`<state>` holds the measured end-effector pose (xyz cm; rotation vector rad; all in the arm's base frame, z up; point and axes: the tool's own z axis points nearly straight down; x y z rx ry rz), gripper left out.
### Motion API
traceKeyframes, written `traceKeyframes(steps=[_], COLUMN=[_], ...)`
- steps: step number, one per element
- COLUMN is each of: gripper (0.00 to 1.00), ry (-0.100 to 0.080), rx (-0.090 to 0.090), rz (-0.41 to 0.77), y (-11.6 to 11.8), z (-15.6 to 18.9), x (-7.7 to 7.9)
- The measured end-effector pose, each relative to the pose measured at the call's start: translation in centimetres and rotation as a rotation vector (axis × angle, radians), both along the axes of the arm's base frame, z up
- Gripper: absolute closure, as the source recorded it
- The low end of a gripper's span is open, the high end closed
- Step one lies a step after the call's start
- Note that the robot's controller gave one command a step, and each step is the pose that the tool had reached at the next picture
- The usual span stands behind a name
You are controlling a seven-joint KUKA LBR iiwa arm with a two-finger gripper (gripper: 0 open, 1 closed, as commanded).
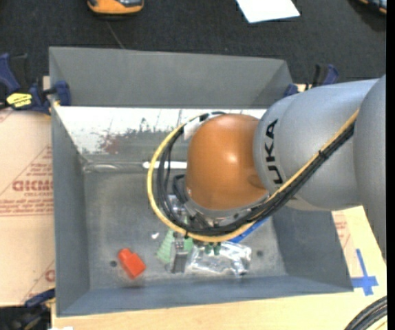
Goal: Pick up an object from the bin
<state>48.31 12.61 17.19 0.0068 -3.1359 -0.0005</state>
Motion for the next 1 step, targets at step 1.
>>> traceKeyframes(steps=[1], gripper=[0.00], ry=[-0.008], rx=[0.001], rz=[-0.004], y=[-0.06], z=[0.36], x=[0.20])
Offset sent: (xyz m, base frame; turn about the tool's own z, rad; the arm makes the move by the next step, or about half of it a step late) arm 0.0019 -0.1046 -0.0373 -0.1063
